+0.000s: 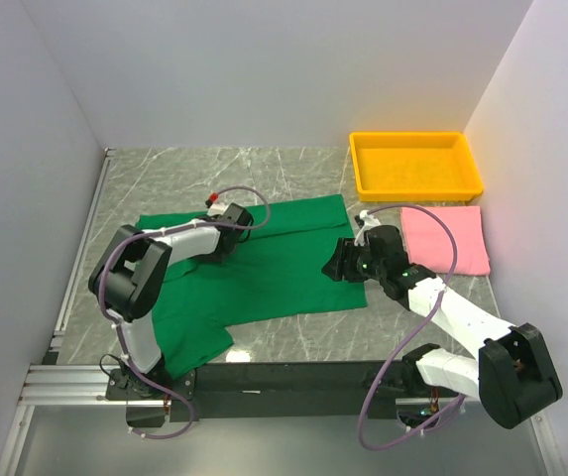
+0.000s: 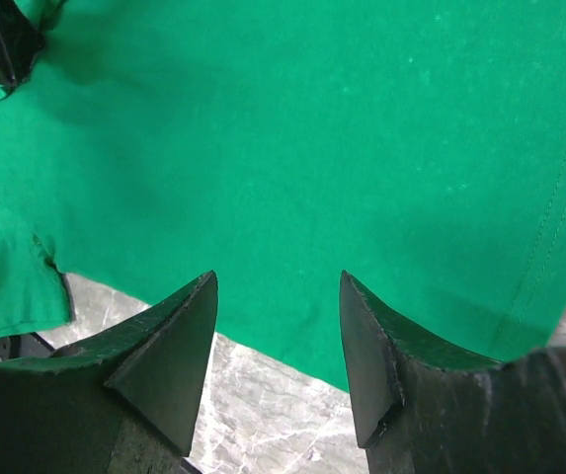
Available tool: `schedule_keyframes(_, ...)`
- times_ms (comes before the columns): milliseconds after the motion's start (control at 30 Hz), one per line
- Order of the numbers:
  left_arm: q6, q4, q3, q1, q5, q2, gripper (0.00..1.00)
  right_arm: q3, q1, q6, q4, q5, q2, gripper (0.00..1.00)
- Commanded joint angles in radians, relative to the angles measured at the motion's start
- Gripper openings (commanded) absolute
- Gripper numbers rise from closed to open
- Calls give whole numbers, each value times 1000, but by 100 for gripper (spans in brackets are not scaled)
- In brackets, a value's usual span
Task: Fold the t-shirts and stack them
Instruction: Fold the tshirt
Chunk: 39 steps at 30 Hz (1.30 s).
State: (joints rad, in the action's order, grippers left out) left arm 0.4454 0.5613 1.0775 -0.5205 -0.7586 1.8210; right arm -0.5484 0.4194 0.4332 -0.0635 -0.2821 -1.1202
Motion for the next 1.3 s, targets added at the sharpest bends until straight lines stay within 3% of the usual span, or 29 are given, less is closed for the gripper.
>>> schedule_keyframes(0,-34,14,51,2,-99,24,55,11,4,-4,45,-2,8,59)
schedule_keyframes(400,-201,-15,151,109,-91,-3,57,13,4,-10,37,4,7,59)
schedule_keyframes(667,-194,-54,288,232,65,78,62,18,4,-4,48,0,-3,58)
schedule_keyframes(767,-119,-3,334,235,91,119,64,19,5,-5,41,3,6,58)
schedule_keyframes(967,139,20,211,237,199,-55,64,28,5,-5,41,9,22,58)
schedule_keyframes(1067,237,-15,87,246,257,-159,60,28,4,-4,50,-5,11,57)
schedule_keyframes(1267,346,-93,-25,278,338,-207,48,34,5,-5,48,-5,20,57)
